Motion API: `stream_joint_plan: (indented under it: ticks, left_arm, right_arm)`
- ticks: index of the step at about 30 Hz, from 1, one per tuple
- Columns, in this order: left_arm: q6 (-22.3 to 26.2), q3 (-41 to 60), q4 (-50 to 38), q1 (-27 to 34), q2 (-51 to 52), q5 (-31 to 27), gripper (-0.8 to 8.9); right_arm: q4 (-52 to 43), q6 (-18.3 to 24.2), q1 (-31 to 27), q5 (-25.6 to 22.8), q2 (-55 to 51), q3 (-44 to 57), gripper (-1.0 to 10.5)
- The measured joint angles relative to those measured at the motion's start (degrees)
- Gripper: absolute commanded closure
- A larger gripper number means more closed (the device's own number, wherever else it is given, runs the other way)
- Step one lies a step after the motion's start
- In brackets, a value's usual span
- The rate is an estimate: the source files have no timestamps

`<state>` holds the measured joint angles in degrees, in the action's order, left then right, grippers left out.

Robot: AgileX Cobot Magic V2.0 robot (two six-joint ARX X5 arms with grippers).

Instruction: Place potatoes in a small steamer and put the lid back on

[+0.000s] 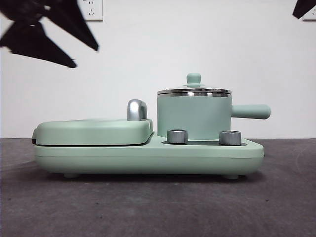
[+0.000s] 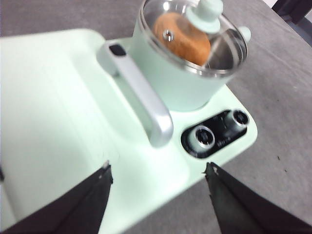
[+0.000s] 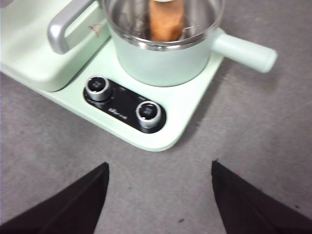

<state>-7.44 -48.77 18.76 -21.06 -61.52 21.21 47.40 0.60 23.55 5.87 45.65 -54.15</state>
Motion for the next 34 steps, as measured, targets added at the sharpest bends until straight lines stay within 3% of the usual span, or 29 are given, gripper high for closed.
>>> stream_joint_plan:
  ticks: [13,14,15,17,34]
  left_arm:
    - [-3.65,7.5,6.03,0.57,14.97,-0.07,5.07]
    - [-3.78,7.5,6.6,0.57,15.06,-0.07,5.62]
    - [-3.76,7.5,6.86,0.57,15.12,-0.07,7.88]
    - [-3.8,7.5,7.02,0.57,15.32,-0.11,8.13]
    - [-3.52,7.56,7.91,0.52,16.48,-0.37,8.07]
  right_arm:
    - [-0.87,0.0,0.0,2.05,3.82,0.0,6.2]
    - [-0.74,0.0,0.0,2.01,3.8,0.0,6.9]
    - [-0.76,-0.07,0.0,1.88,3.65,0.0,9.2]
    - [-0.83,0.02,0.0,1.81,3.52,0.0,9.1]
    - [-1.4,0.15,0.0,3.02,3.08,0.0,9.2]
